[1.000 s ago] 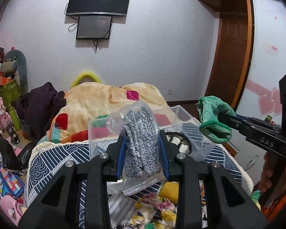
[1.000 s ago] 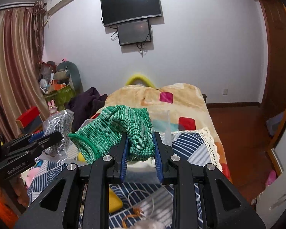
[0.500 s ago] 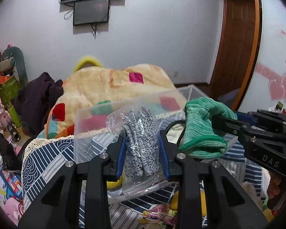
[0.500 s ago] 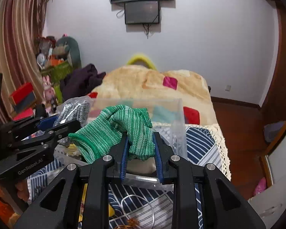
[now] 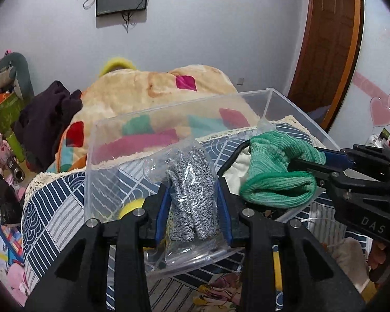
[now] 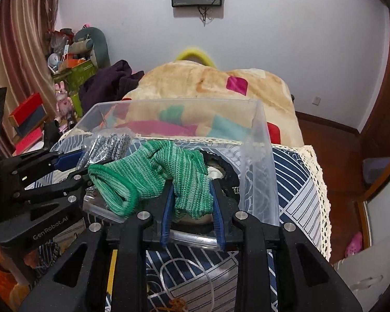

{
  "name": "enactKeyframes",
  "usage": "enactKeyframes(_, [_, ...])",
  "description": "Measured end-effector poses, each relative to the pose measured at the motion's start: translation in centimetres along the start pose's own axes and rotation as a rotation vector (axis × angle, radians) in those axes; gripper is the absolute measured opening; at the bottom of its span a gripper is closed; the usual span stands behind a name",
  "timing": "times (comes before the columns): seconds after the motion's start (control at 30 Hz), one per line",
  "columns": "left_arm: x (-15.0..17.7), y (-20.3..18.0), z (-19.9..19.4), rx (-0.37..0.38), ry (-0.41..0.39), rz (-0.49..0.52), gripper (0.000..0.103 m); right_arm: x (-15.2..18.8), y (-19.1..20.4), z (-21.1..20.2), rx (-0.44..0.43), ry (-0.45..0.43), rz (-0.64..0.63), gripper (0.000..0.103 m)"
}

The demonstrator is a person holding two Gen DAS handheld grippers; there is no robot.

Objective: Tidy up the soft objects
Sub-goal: 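Lower the glove bag and green glove into the clear box and open both tools, then grasp the floral scrunchie with the left tool while the right tool grasps the white drawstring pouch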

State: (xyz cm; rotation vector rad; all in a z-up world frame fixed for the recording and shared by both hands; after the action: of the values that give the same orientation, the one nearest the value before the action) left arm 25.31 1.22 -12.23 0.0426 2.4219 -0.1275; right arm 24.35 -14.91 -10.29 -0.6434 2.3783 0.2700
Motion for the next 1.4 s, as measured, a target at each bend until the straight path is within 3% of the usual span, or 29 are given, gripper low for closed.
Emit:
enactKeyframes(0.1, [0.1, 0.0, -0.5, 0.002, 0.002, 0.002, 0.039, 0.0, -0.2, -0.4, 0.000, -0.006, 0.001, 0.032])
enactKeyframes(0.4, [0.4, -0.8, -4.7, 0.001, -0.084, 0.022, 0.065, 0.1, -0.2, -3.9, 0.021, -0.101, -0.010, 0.055])
enactKeyframes(0.57, [0.8, -1.2, -7.8, 0.004, -0.144, 0.029, 0.089, 0.6, -0.6, -6.9, 0.031, -0.188, -0.004, 0.074])
enactKeyframes(0.67, [1.6, -1.3, -9.2, 0.002, -0.166, 0.032, 0.098, 1.2, -0.8, -8.2, 0.033, -0.222, 0.000, 0.079])
enactKeyframes(0.9, [4.4, -1.5, -10.0, 0.032, -0.120, 0.034, 0.099, 4.2, -1.6, -8.6, 0.036, -0.203, 0.014, 0.082])
enactKeyframes(1.23, [9.3, -3.0, -6.2, 0.062, 0.047, 0.036, 0.099, 9.6, -1.4, -5.2, -0.010, -0.052, 0.052, 0.082])
enactKeyframes(1.4, [10.3, -3.3, -4.3, 0.064, 0.093, 0.032, 0.099, 12.0, -0.9, -2.9, -0.043, 0.037, 0.059, 0.082])
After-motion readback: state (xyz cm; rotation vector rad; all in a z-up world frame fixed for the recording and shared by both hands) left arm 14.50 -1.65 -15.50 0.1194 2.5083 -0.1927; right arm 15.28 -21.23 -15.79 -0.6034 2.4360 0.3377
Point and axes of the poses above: each gripper's, at about its wrist camera, not at the fingertips, and z roughly the way its jaws point, y to its left, x to its underside, the point moved 3 cm from there along z, roughly the way its jaws point, and after that the axes turned 7 degrees about y, right-handed, at the moved point
